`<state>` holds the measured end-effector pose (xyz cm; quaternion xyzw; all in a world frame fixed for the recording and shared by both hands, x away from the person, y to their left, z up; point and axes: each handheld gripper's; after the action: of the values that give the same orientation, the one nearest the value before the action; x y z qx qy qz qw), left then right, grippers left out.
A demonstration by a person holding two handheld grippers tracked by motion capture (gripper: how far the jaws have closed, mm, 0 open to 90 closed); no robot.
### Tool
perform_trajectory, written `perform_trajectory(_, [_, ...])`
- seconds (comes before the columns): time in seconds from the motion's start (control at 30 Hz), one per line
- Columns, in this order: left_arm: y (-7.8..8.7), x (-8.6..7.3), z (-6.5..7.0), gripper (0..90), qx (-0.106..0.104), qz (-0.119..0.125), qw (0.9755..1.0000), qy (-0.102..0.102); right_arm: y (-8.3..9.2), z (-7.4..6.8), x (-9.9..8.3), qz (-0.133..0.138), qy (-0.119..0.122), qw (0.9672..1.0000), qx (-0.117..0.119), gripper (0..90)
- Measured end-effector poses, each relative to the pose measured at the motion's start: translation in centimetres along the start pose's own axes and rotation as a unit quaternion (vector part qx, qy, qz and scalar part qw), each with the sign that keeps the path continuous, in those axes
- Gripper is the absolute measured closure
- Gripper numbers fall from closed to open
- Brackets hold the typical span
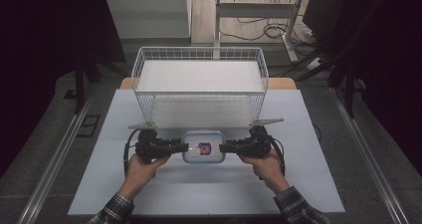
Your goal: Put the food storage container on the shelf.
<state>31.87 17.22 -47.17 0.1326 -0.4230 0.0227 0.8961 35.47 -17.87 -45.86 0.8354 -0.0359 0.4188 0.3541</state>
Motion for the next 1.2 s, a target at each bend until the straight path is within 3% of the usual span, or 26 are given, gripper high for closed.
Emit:
perform_trajectory(0.23, [0.7, 3.2, 0.7, 57.1, 0.004, 0.018, 0.9998, -0.007, 1.1, -0.5, 3.4, 0.015, 0.005, 0.9999, -0.007, 58.9])
perform_trajectory(0.6, [1.6, 8.1, 1.6, 57.1, 0.016, 0.027, 0.9994, -0.018, 2.2, -0.7, 7.9, 0.044, 0.002, 0.9990, -0.007, 58.6])
perform_trajectory(0.87, [2.3, 12.1, 1.3, 57.1, 0.017, 0.032, 0.9989, -0.028, 2.7, -0.6, 11.8, 0.061, 0.001, 0.9981, -0.014, 58.4])
perform_trajectory(0.9, [2.4, 12.8, 1.2, 57.1, 0.016, 0.034, 0.9988, -0.031, 2.8, -0.5, 13.0, 0.066, 0.004, 0.9977, -0.018, 58.3])
perform_trajectory(1.2, [2.7, 17.0, -0.3, 56.9, 0.017, 0.043, 0.9980, -0.041, 2.6, 0.4, 16.5, 0.085, 0.003, 0.9961, -0.025, 58.1])
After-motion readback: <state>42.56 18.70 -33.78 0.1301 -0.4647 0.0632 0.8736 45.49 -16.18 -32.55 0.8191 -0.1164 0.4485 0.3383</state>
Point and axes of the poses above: each handheld gripper's, and its own axes: y roughly backward along the jaws, x roughly out of its top, z roughly to its right, and after that the axes turned 15 degrees about -x, right-handed
